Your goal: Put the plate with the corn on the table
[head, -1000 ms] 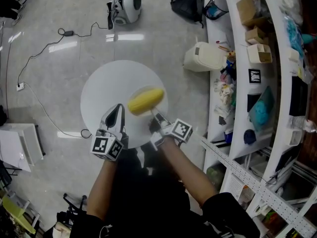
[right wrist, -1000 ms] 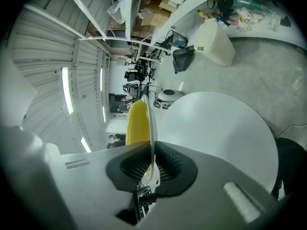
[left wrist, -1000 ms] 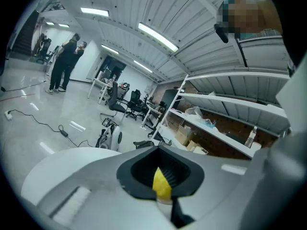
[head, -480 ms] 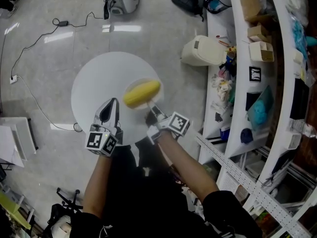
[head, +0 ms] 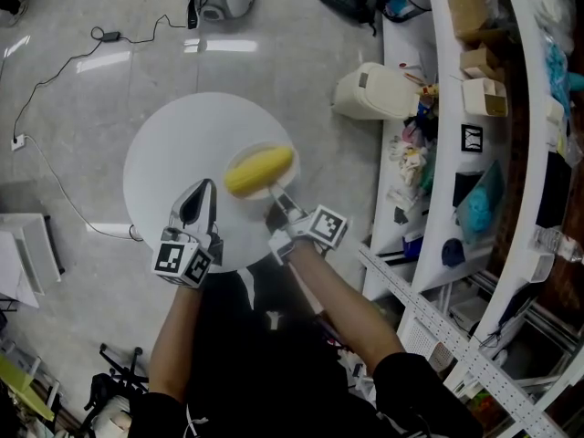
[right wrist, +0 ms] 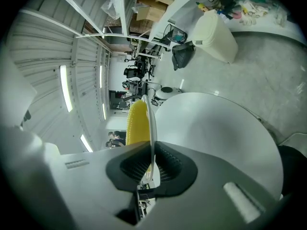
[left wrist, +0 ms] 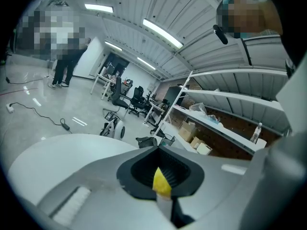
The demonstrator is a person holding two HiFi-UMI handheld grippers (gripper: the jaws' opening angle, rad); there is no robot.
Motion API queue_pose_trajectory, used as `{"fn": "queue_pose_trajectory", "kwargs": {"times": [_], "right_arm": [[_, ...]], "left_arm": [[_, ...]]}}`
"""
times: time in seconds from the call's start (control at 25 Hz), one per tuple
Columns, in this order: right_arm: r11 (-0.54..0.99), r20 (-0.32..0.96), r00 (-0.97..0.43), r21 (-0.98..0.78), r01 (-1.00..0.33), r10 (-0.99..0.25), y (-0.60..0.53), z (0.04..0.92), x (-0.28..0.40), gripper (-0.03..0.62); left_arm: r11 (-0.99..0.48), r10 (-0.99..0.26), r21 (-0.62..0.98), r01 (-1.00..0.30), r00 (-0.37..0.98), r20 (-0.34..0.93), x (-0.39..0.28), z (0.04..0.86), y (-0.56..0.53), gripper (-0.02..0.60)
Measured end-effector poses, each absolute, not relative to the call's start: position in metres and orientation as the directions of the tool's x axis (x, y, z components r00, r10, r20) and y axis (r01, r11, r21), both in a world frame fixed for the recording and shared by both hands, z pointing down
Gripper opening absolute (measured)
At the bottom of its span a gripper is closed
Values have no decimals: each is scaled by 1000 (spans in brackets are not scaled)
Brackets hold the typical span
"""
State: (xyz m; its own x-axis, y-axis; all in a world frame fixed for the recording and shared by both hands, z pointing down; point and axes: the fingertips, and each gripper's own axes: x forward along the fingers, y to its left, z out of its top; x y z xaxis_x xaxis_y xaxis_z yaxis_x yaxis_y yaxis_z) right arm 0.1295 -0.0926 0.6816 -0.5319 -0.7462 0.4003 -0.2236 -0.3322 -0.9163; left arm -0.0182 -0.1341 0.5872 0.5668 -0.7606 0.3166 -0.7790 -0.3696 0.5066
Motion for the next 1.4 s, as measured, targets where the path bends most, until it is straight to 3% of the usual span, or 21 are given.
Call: {"fn": "queue_pose_trajectory", "kwargs": {"times": [1.4], "right_arm": [[-425,457,-584,-882,-201,-671,-109,734,101,32]], "left_arm": [[-329,-761,530,-781,552,342,-26,619,-152,3]]}}
